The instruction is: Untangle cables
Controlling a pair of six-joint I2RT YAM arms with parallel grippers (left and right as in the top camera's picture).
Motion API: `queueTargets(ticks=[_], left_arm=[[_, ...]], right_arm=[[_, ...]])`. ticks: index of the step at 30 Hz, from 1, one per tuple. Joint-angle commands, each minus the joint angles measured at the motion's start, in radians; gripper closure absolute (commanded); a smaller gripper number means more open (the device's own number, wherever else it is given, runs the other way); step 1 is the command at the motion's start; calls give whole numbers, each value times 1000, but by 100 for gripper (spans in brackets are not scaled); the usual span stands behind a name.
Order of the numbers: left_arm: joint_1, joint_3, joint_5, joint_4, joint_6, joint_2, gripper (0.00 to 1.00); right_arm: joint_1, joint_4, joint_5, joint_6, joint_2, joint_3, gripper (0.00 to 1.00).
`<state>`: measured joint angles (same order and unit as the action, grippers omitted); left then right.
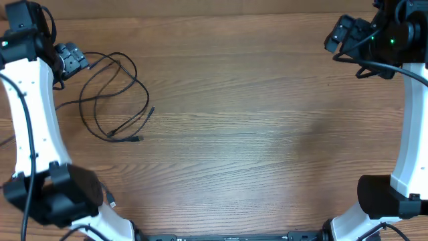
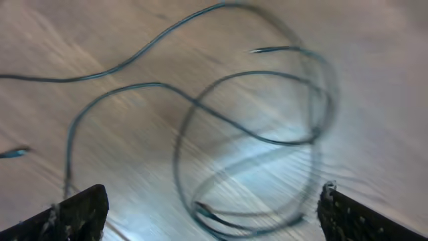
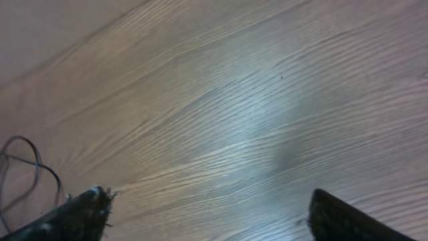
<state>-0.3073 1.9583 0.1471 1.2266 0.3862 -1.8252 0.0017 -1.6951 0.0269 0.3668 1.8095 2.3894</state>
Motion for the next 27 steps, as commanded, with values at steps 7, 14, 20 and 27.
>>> queueTargets(ticks=[7, 14, 20, 27], left_arm=[[8, 10, -229, 44, 11, 398, 0], [8, 10, -229, 92, 10, 482, 0], [8, 10, -225, 109, 10, 468, 0], [8, 10, -225, 109, 10, 449, 1]], right_arm=[[3, 1, 146, -63, -77, 0, 19], [3, 1, 146, -89, -277, 0, 0], [3, 2, 52, -87, -443, 0, 0], [3, 2, 64, -80, -549, 0, 0]])
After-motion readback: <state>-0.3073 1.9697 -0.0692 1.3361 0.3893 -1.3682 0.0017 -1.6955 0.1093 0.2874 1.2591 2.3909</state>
